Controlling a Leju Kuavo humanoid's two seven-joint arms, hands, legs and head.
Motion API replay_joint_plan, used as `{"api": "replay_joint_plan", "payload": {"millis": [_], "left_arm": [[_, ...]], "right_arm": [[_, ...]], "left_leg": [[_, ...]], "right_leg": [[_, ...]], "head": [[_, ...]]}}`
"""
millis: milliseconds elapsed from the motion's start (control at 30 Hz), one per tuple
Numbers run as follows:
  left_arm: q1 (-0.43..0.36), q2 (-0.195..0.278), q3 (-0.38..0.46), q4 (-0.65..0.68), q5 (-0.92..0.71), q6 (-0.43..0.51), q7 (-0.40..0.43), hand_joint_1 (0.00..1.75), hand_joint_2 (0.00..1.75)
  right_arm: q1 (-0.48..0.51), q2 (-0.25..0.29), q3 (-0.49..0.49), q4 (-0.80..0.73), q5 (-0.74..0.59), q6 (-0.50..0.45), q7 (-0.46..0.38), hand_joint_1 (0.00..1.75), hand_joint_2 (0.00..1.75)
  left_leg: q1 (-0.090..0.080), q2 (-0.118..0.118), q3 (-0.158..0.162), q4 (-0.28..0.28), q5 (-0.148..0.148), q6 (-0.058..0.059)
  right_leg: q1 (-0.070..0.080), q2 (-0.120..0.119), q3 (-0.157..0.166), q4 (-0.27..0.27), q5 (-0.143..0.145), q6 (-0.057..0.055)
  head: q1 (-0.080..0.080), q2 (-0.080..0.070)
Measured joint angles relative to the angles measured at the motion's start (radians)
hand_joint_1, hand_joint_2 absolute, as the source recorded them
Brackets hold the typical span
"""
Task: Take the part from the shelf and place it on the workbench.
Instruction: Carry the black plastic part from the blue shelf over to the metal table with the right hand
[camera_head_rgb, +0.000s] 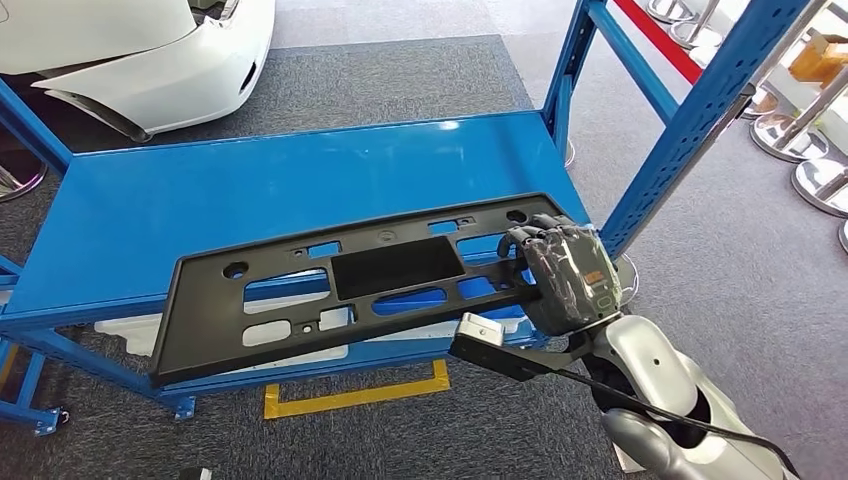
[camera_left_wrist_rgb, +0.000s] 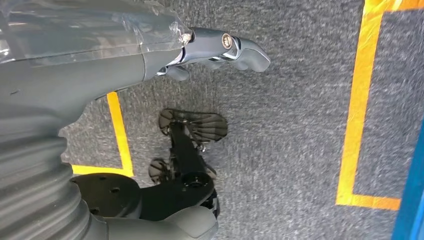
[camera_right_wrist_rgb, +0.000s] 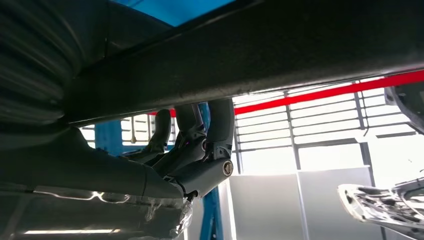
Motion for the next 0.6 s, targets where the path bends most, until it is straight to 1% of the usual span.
{"api": "replay_joint_plan", "payload": {"millis": [33, 67, 100, 133, 167, 200, 233, 267, 300, 333, 367, 400, 433, 467, 500, 533, 567, 600], "left_arm": [[0.000, 0.000, 0.000, 0.000, 0.001, 0.000, 0.000, 0.00, 1.75], [0.000, 0.000, -0.001, 0.000, 0.001, -0.001, 0.000, 0.00, 1.75], [0.000, 0.000, -0.001, 0.000, 0.002, -0.001, 0.000, 0.00, 1.75], [0.000, 0.000, -0.001, 0.000, 0.002, -0.002, 0.000, 0.00, 1.75], [0.000, 0.000, -0.002, 0.000, 0.002, -0.002, 0.000, 0.00, 1.75], [0.000, 0.000, -0.003, 0.000, 0.002, -0.002, 0.000, 0.00, 1.75], [0.000, 0.000, -0.004, 0.000, 0.003, -0.002, 0.000, 0.00, 1.75], [0.000, 0.000, -0.006, 0.000, 0.003, -0.003, 0.000, 0.00, 1.75], [0.000, 0.000, -0.007, 0.000, 0.004, -0.003, 0.001, 0.00, 1.75], [0.001, 0.000, -0.009, 0.000, 0.004, -0.003, 0.002, 0.00, 1.75], [0.001, 0.000, -0.010, 0.000, 0.004, -0.003, 0.003, 0.00, 1.75], [0.002, 0.000, -0.011, 0.000, 0.005, -0.003, 0.005, 0.00, 1.75], [0.002, 0.000, -0.012, 0.000, 0.005, -0.003, 0.007, 0.00, 1.75], [0.002, 0.000, -0.012, 0.000, 0.006, -0.003, 0.008, 0.00, 1.75], [0.002, 0.000, -0.013, 0.000, 0.006, -0.003, 0.010, 0.00, 1.75], [0.001, 0.000, -0.013, 0.000, 0.007, -0.003, 0.011, 0.00, 1.75], [0.001, 0.000, -0.014, 0.000, 0.008, -0.003, 0.012, 0.00, 1.75], [0.001, 0.000, -0.014, 0.000, 0.010, -0.003, 0.013, 0.00, 1.75]], "right_arm": [[-0.001, 0.000, 0.000, 0.000, 0.000, 0.000, 0.001, 1.75, 1.75], [-0.002, 0.000, 0.000, 0.000, -0.001, -0.001, 0.001, 1.75, 1.75], [-0.003, 0.000, 0.000, 0.000, -0.001, -0.002, 0.001, 1.75, 1.75], [-0.005, 0.000, 0.000, 0.000, -0.001, -0.002, 0.001, 1.75, 1.75], [-0.005, 0.000, 0.000, 0.000, -0.002, -0.003, 0.002, 1.75, 1.75], [-0.006, 0.000, 0.000, 0.001, -0.004, -0.004, 0.003, 1.75, 1.75], [-0.007, 0.000, 0.000, 0.001, -0.006, -0.004, 0.004, 1.75, 1.75], [-0.008, 0.000, 0.000, 0.001, -0.010, -0.005, 0.005, 1.75, 1.75], [-0.009, 0.000, 0.000, 0.001, -0.013, -0.006, 0.006, 1.75, 1.75], [-0.010, 0.000, 0.000, 0.001, -0.016, -0.007, 0.006, 1.75, 1.75], [-0.010, 0.000, 0.000, 0.001, -0.018, -0.007, 0.007, 1.75, 1.75], [-0.009, 0.000, 0.001, 0.002, -0.019, -0.007, 0.007, 1.75, 1.75], [-0.009, 0.000, 0.001, 0.002, -0.020, -0.007, 0.008, 1.75, 1.75], [-0.008, 0.000, 0.001, 0.002, -0.020, -0.007, 0.008, 1.75, 1.75], [-0.008, 0.000, 0.001, 0.002, -0.020, -0.007, 0.009, 1.75, 1.75], [-0.008, 0.000, 0.001, 0.002, -0.020, -0.007, 0.010, 1.75, 1.75], [-0.008, 0.000, 0.001, 0.002, -0.020, -0.008, 0.012, 1.75, 1.75], [-0.007, 0.000, 0.001, 0.002, -0.020, -0.009, 0.013, 1.75, 1.75]], "left_leg": [[-0.001, 0.006, -0.006, 0.005, 0.002, -0.002], [-0.002, 0.012, -0.010, 0.009, 0.004, -0.006], [-0.003, 0.018, -0.012, 0.012, 0.006, -0.010], [-0.004, 0.023, -0.013, 0.013, 0.010, -0.015], [-0.004, 0.028, -0.012, 0.012, 0.014, -0.022], [-0.004, 0.030, -0.013, 0.012, 0.016, -0.028], [-0.004, 0.023, -0.016, 0.020, 0.007, -0.036], [-0.003, 0.010, -0.023, 0.043, -0.016, -0.043], [-0.002, -0.007, -0.038, 0.085, -0.052, -0.049], [0.000, -0.022, -0.056, 0.145, -0.098, -0.054], [0.002, -0.029, -0.075, 0.210, -0.139, -0.056], [0.004, -0.032, -0.088, 0.263, -0.165, -0.058], [0.005, -0.033, -0.085, 0.285, -0.172, -0.058], [0.006, -0.034, -0.063, 0.268, -0.159, -0.058], [0.007, -0.037, -0.023, 0.214, -0.134, -0.055], [0.008, -0.049, 0.025, 0.140, -0.109, -0.051], [0.009, -0.063, 0.067, 0.071, -0.090, -0.047], [0.009, -0.075, 0.094, 0.022, -0.079, -0.043]], "right_leg": [[0.002, -0.014, 0.051, -0.076, 0.015, -0.005], [0.007, -0.026, 0.093, -0.140, 0.026, -0.011], [0.011, -0.036, 0.119, -0.186, 0.031, -0.018], [0.016, -0.039, 0.127, -0.206, 0.030, -0.024], [0.018, -0.034, 0.124, -0.209, 0.036, -0.029], [0.015, -0.027, 0.121, -0.213, 0.042, -0.035], [0.011, -0.021, 0.117, -0.217, 0.049, -0.041], [0.008, -0.017, 0.112, -0.220, 0.057, -0.049], [0.005, -0.012, 0.105, -0.222, 0.065, -0.055], [0.005, -0.006, 0.096, -0.222, 0.072, -0.058], [0.005, 0.000, 0.086, -0.221, 0.079, -0.060], [0.005, 0.008, 0.076, -0.220, 0.086, -0.060], [0.005, 0.016, 0.067, -0.218, 0.093, -0.059], [0.005, 0.025, 0.057, -0.216, 0.099, -0.058], [0.005, 0.033, 0.050, -0.214, 0.104, -0.055], [0.004, 0.040, 0.044, -0.210, 0.108, -0.053], [0.005, 0.047, 0.038, -0.207, 0.112, -0.049], [0.005, 0.053, 0.034, -0.206, 0.117, -0.044]], "head": [[0.004, 0.000], [0.008, 0.000], [0.010, 0.000], [0.011, 0.000], [0.011, 0.000], [0.011, 0.000], [0.011, 0.000], [0.006, 0.000], [0.000, 0.000], [-0.006, 0.000], [-0.013, 0.000], [-0.017, 0.000], [-0.021, 0.000], [-0.024, 0.000], [-0.028, 0.000], [-0.032, 0.000], [-0.036, 0.000], [-0.038, 0.000]]}}
